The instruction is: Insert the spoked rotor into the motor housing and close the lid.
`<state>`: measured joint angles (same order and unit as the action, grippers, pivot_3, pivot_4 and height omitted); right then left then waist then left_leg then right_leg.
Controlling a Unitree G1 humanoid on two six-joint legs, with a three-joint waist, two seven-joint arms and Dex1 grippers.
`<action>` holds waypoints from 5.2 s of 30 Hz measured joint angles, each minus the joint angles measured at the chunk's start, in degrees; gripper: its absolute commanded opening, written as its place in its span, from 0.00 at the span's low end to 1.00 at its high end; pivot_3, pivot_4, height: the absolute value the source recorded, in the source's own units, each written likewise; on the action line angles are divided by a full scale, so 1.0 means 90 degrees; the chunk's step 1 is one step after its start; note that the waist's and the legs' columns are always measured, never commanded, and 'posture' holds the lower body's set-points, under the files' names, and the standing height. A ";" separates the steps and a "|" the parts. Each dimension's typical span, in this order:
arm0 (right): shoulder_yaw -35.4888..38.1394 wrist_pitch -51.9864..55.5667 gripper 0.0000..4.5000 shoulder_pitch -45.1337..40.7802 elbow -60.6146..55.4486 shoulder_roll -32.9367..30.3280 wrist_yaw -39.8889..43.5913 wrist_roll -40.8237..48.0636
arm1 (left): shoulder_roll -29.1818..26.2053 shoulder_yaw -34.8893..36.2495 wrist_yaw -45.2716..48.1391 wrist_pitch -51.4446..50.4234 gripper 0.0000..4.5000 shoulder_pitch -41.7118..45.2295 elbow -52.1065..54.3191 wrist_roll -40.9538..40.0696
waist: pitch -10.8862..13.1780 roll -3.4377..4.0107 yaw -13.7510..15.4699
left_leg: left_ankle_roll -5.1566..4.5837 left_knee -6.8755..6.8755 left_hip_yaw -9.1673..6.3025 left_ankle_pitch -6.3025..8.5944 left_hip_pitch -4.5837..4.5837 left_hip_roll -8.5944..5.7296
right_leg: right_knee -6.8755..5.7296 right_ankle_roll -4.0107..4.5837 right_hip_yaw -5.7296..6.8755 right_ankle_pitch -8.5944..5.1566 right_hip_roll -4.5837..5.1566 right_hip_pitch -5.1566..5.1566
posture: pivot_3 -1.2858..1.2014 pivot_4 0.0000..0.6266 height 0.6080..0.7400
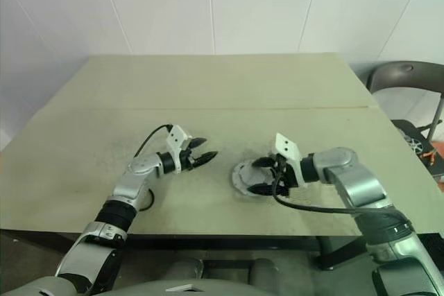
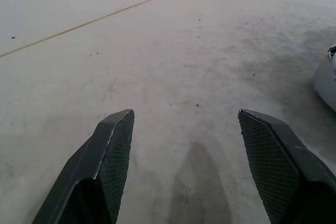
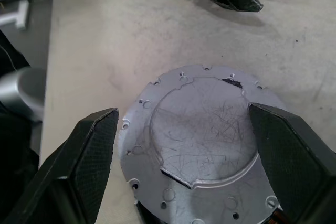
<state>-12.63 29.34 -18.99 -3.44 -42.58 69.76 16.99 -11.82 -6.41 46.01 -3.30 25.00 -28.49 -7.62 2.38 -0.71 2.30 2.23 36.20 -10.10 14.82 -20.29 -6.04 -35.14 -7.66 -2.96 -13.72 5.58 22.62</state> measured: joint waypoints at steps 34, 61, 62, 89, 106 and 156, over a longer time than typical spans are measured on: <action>-0.0065 -0.0235 0.67 -0.0238 0.0535 0.0246 -0.0163 -0.0093 | -0.1004 0.0242 0.1111 -0.0601 0.75 -0.0431 0.1926 -0.0988 | 0.0007 0.0009 -0.0002 | 0.0000 0.0002 -0.0001 0.0000 -0.0005 0.0007 | 0.0001 0.0023 -0.0001 -0.0011 0.0000 0.0003 | 0.52 0.00 1.00; 0.0214 -0.0772 0.67 -0.0052 0.0755 0.0051 0.0120 -0.0269 | -0.1043 0.0157 0.1063 -0.0118 0.75 -0.0723 0.1329 -0.0836 | 0.0020 0.0017 -0.0007 | -0.0001 -0.0003 0.0003 0.0001 -0.0003 0.0011 | 0.0002 0.0024 -0.0002 -0.0011 -0.0001 0.0006 | 0.52 0.00 1.00; 0.0224 -0.0721 0.67 -0.0051 0.0775 0.0080 0.0094 -0.0241 | -0.1039 0.0151 0.1069 -0.0092 0.75 -0.0723 0.1300 -0.0825 | 0.0019 0.0019 -0.0004 | -0.0001 -0.0005 0.0003 0.0001 -0.0004 0.0011 | 0.0002 0.0024 -0.0002 -0.0010 -0.0001 0.0008 | 0.52 0.00 1.00; 0.0259 -0.0827 0.67 -0.0008 0.0920 -0.0100 0.0379 -0.0241 | -0.1023 0.0144 0.0836 -0.0304 0.75 -0.0715 0.1540 -0.0738 | 0.0017 0.0016 0.0011 | -0.0003 -0.0007 0.0002 0.0002 -0.0004 0.0009 | 0.0006 0.0021 -0.0001 -0.0010 0.0001 0.0004 | 0.52 0.00 1.00; 0.0255 -0.1151 0.67 0.0273 0.0875 0.0152 -0.0175 -0.0295 | -0.1035 0.0090 0.0695 -0.0577 0.75 -0.0639 0.1797 -0.0734 | 0.0012 0.0008 -0.0015 | 0.0002 -0.0008 0.0038 0.0006 0.0065 0.0045 | 0.0005 0.0031 -0.0001 -0.0014 -0.0005 -0.0044 | 0.52 0.00 1.00; 0.0274 -0.0891 0.67 -0.0071 0.1138 0.0114 0.0260 -0.0095 | -0.1059 -0.0016 0.0663 -0.0406 0.75 -0.0559 0.1594 -0.0451 | 0.0022 0.0014 0.0005 | -0.0001 -0.0004 0.0038 0.0004 0.0003 0.0046 | 0.0005 0.0033 0.0000 -0.0007 -0.0005 0.0014 | 0.52 0.00 1.00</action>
<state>-10.16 21.33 -19.63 6.80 -41.55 72.10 16.13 -21.35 -6.55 51.98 -6.96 19.97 -14.14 -11.68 2.58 -0.59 2.34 2.22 36.16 -9.76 14.85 -20.26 -5.63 -35.10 -7.36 -2.96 -13.79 5.54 22.74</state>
